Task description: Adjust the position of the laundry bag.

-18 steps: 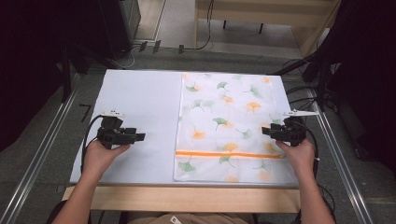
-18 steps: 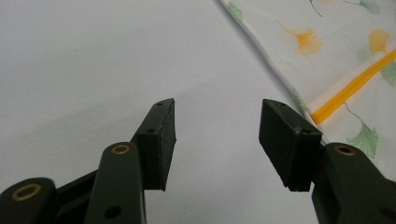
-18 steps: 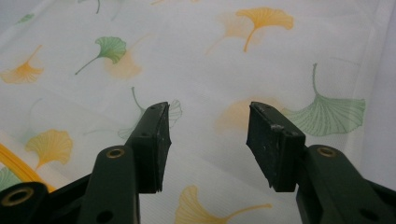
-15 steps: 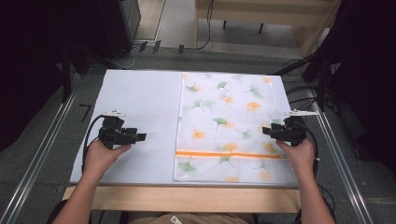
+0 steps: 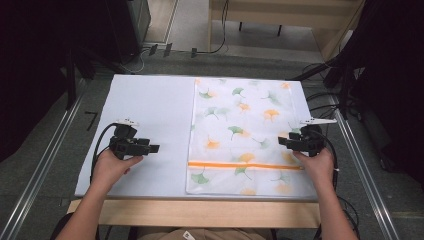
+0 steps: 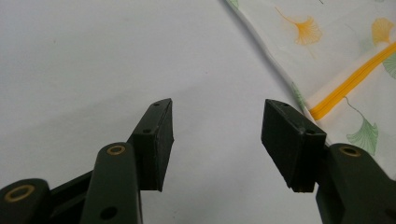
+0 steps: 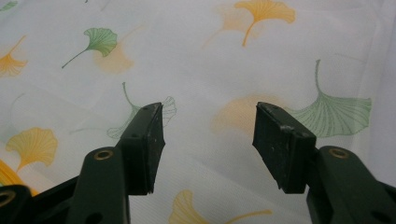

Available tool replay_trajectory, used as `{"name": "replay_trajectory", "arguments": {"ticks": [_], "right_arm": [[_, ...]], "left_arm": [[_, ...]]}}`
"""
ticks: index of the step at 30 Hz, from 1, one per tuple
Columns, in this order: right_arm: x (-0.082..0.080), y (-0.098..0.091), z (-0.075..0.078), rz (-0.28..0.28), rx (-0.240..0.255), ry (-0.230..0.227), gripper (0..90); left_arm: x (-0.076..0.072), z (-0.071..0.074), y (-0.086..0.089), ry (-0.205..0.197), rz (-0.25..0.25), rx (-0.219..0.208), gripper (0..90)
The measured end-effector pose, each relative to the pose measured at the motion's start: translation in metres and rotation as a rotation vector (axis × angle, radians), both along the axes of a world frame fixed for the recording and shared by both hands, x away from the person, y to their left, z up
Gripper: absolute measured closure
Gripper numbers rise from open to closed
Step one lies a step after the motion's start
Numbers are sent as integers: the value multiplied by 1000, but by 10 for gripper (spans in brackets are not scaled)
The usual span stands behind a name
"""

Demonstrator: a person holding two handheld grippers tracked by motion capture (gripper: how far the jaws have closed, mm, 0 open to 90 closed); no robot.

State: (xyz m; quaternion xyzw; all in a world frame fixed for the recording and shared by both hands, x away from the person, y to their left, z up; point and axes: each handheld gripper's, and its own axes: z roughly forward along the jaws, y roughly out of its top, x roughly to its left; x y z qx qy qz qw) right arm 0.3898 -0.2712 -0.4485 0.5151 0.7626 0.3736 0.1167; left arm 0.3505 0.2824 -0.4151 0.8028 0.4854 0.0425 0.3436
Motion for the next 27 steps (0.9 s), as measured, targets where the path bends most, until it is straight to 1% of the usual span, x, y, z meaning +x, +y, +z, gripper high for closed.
{"name": "replay_trajectory", "arguments": {"ticks": [2, 5, 11, 15, 16, 19, 20, 21, 24, 27], "right_arm": [[0, 0, 0, 2, 2, -1, 434], [0, 0, 0, 2, -1, -1, 434], [0, -1, 0, 2, 1, -2, 434], [0, -1, -1, 3, -3, 10, 435], [1, -1, -1, 2, -2, 10, 435], [0, -1, 0, 0, 3, 8, 435], [1, -2, -1, 0, 3, 8, 435], [1, -2, -1, 2, 4, 10, 435], [1, -1, -1, 1, 3, 14, 434], [0, -1, -1, 3, 0, 17, 434]], "left_arm": [[0, 0, 0, -7, 3, 4, 442], [0, 1, 1, -2, 10, 4, 443], [-1, 1, -1, -5, 7, -3, 452], [-2, 2, -2, -15, -4, -9, 500], [-2, 2, -2, -16, -4, -16, 510], [-3, 2, -3, -19, -12, -18, 537], [-3, 2, -3, -11, -25, -34, 542], [-3, 2, -4, -7, -30, -35, 546], [-3, 2, -5, 3, -21, -35, 552], [-2, 2, -5, 7, -21, -14, 542]]}}
